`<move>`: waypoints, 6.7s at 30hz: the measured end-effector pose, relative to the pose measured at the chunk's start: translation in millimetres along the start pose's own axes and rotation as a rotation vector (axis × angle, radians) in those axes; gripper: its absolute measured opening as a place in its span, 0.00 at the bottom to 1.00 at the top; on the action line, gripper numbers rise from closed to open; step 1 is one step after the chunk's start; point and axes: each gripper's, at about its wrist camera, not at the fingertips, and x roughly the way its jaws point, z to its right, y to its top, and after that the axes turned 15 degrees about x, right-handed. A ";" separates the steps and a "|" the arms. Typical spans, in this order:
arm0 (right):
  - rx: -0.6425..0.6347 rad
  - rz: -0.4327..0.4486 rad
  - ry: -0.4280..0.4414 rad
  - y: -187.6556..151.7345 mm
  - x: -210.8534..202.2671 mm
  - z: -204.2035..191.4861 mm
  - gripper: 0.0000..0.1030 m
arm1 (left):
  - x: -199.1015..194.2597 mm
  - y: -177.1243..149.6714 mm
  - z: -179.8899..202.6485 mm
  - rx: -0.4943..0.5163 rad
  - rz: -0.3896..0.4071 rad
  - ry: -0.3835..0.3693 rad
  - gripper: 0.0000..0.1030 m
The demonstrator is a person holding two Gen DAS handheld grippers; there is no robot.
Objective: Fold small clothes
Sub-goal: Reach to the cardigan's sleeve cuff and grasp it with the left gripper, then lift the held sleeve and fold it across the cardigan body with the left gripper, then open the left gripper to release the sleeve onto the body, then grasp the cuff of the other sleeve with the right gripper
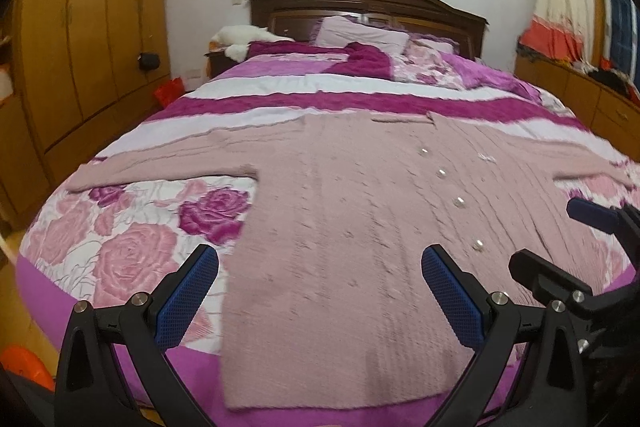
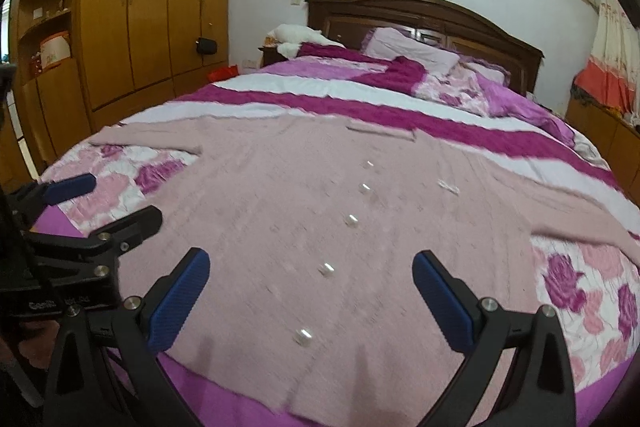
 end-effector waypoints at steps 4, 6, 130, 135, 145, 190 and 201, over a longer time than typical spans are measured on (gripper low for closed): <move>-0.028 -0.008 0.042 11.9 9.3 -30.3 1.00 | 2.3 5.9 -24.8 -0.043 -0.018 0.065 0.82; -0.061 0.003 0.057 16.8 13.6 -49.6 1.00 | 6.2 9.5 -44.7 -0.099 -0.041 0.109 0.81; 0.549 0.136 -0.284 87.8 12.7 365.4 1.00 | 215.9 213.4 192.1 -0.007 0.013 -0.296 0.00; 0.535 0.131 -0.279 89.1 13.4 363.3 1.00 | 223.8 200.1 209.8 0.044 -0.008 -0.310 0.00; 0.526 0.112 -0.287 89.1 19.0 361.2 1.00 | 226.0 186.2 230.2 0.043 -0.054 -0.458 0.02; 1.101 0.438 -0.143 11.9 -32.6 665.4 1.00 | 119.0 121.1 -47.6 -0.035 0.000 0.083 0.27; 1.164 0.572 -0.061 4.6 -27.6 697.0 0.90 | 141.6 121.8 -36.4 -0.060 -0.053 0.006 0.27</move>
